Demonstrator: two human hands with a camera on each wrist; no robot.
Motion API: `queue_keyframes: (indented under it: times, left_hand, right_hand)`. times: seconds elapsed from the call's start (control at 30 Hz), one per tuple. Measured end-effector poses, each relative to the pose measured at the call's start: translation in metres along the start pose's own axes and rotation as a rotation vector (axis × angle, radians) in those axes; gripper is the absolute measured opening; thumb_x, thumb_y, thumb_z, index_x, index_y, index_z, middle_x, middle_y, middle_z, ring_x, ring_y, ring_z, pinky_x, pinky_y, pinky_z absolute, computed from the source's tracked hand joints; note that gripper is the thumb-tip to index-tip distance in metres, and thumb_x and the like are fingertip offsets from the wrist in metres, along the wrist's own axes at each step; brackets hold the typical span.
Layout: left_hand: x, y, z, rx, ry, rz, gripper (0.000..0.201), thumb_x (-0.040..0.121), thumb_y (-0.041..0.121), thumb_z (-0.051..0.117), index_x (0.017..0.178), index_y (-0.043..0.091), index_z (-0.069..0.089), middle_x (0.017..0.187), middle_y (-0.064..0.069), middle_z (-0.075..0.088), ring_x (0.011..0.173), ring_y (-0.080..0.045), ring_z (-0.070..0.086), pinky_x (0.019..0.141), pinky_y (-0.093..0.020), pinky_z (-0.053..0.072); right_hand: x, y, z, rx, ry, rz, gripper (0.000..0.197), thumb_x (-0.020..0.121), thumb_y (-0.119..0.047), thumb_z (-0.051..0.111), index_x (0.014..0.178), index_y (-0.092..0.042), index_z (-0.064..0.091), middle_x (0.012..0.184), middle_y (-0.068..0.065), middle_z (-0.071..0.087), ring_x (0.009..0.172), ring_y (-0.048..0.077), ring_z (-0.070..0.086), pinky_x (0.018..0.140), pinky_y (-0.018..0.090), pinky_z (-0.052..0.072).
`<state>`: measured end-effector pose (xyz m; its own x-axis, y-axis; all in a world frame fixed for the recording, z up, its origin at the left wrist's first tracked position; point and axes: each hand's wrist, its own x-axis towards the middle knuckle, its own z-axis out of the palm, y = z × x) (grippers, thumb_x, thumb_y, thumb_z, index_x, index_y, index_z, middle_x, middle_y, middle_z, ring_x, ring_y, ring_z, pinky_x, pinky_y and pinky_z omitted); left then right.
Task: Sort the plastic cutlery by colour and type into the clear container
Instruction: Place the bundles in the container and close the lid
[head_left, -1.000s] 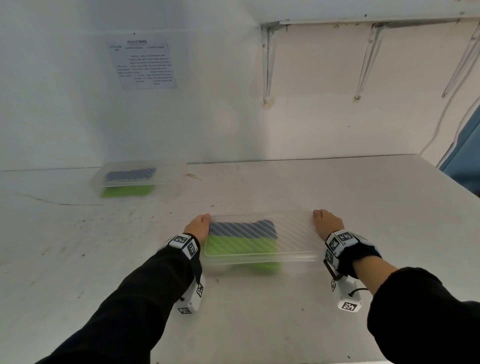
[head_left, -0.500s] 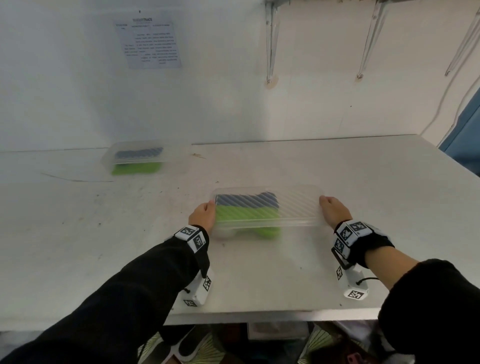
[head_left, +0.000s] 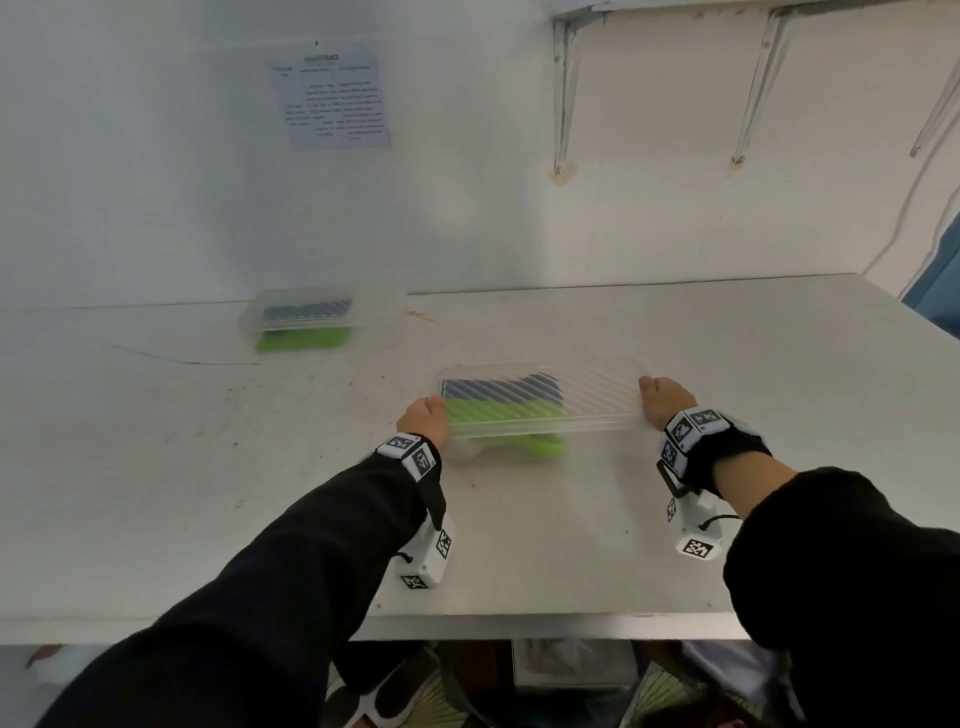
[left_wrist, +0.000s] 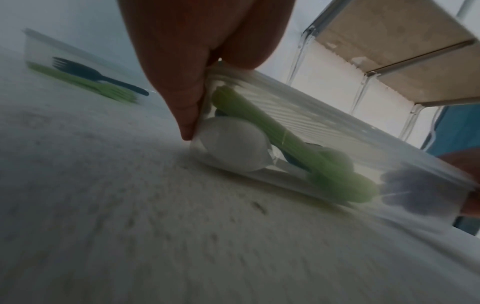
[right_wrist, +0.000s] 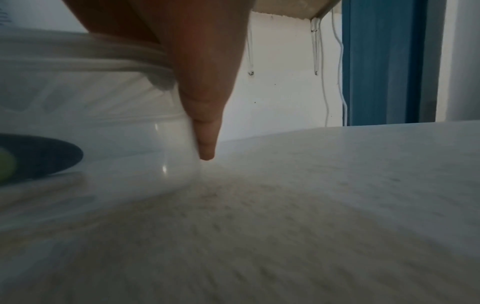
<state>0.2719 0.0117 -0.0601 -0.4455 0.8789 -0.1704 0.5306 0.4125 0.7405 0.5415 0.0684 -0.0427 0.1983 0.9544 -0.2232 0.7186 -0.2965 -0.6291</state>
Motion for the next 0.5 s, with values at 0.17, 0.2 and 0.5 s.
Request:
queue_keyframes:
  times: [0.17,0.2,0.5]
  left_hand:
    - [0.052,0.005,-0.011,0.036,0.048,0.014,0.045,0.103,0.026,0.027,0.123,-0.003,0.054,0.127,-0.023,0.055,0.117,-0.036,0.051,0.096,-0.035,0.037]
    - [0.064,0.009,-0.012,0.037,0.058,0.019,0.044,0.103,0.026,0.027,0.123,-0.003,0.054,0.127,-0.023,0.056,0.117,-0.036,0.052,0.096,-0.035,0.037]
    - [0.177,0.054,-0.008,0.054,0.082,0.059,0.042,0.103,0.023,0.026,0.123,-0.001,0.053,0.127,-0.021,0.056,0.117,-0.034,0.051,0.095,-0.032,0.037]
  right_hand:
    - [0.040,-0.040,0.014,0.040,0.009,-0.024,0.047,0.103,-0.024,0.025,0.128,0.011,0.046,0.132,0.029,0.049,0.123,0.039,0.046,0.098,0.036,0.036]
    - [0.050,-0.047,0.017,0.049,0.011,-0.026,0.047,0.103,-0.024,0.025,0.128,0.010,0.045,0.132,0.028,0.048,0.123,0.039,0.046,0.098,0.036,0.035]
    - [0.159,-0.098,0.034,0.126,0.051,-0.019,0.045,0.103,-0.021,0.024,0.126,0.009,0.047,0.129,0.029,0.051,0.119,0.040,0.048,0.094,0.036,0.038]
